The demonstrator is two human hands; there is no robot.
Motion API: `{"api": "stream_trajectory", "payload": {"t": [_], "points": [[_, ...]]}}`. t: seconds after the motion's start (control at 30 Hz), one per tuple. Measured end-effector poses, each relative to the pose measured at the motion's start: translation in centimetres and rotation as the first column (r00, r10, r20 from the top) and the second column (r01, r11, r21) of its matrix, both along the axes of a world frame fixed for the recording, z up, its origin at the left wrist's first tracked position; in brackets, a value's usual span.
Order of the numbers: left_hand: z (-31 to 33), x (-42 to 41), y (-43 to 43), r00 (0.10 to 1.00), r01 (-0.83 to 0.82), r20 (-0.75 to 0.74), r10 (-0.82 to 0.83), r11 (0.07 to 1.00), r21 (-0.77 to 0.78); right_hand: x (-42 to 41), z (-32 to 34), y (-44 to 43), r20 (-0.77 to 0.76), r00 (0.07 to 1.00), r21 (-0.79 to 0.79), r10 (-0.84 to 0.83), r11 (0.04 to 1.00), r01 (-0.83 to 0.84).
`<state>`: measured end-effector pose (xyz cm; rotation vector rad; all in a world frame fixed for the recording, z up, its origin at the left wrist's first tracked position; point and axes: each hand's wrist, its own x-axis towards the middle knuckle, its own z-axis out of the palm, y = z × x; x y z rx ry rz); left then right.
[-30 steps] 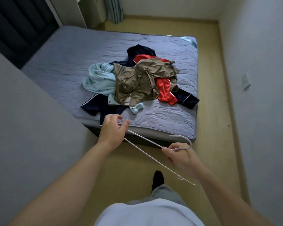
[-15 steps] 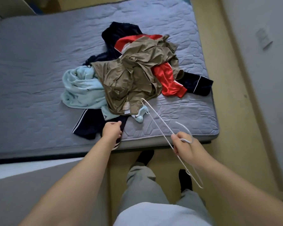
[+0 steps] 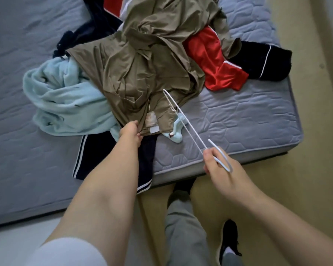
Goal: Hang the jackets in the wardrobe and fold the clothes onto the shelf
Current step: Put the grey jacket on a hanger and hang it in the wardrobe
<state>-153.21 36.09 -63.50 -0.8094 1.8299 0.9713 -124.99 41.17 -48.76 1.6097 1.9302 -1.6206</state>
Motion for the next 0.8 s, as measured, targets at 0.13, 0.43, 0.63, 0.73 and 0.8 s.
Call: {"api": "stream_trajectory", "payload": {"t": [0.13,0.43,0.63,0.73,0.8], "points": [[-3.1,-1.4,-0.1,0.988,-0.124,0.095,0.118,0.991,0.059,-0.9,-1.9,0.0,0.008,1.000,-0.021,-0.005,1.000,0.005],[3.2,0.7,1.0,0.975,-0.213,0.014,0.221,0.919,0.331,-0.9,1.3,0.1,0.017,0.996,0.012,-0.092,0.996,0.092],[15.5,3.5,3.4,0.994,0.082,0.012,-0.113,0.783,0.616,-1.2,8.4,1.3,-0.017,0.988,0.085,-0.154,0.984,0.155],[22.8,4.8,4.6,0.969,0.244,-0.145,-0.201,0.670,0.701,-0.9,12.5,1.3,-0.067,0.977,0.125,-0.202,0.970,0.210],[27.8,5.7,5.3,0.947,0.315,-0.211,-0.243,0.573,0.757,-0.5,15.1,1.2,-0.096,0.971,0.152,-0.221,0.960,0.233]]}}
